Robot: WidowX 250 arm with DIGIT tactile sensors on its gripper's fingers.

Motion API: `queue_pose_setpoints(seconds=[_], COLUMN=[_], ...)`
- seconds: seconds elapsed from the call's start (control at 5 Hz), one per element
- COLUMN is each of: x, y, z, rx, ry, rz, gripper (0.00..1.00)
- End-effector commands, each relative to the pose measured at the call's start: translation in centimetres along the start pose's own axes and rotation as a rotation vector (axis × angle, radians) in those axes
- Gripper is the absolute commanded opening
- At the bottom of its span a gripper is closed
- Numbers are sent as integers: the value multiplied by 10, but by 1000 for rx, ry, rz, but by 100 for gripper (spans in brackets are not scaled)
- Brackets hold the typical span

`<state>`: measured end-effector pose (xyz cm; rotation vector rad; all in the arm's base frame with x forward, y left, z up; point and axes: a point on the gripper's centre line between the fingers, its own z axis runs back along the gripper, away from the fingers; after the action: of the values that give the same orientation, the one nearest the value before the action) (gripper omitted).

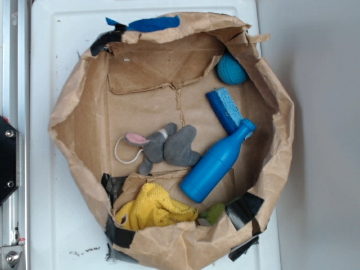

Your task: Grab the yellow cloth.

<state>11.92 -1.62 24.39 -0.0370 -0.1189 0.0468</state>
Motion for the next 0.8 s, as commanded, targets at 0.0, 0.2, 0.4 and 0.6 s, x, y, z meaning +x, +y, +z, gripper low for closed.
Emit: queue_pose_setpoints(seconds=[0.0, 0.2, 0.4, 0.6], x=[0, 49, 100, 147], y=[0, -11, -11, 7], z=[0, -6, -8, -23], rx=[0, 23, -5, -43], ry=[0, -14, -26, -85], rz=[0, 100, 159, 399], gripper=[100, 100, 100, 100])
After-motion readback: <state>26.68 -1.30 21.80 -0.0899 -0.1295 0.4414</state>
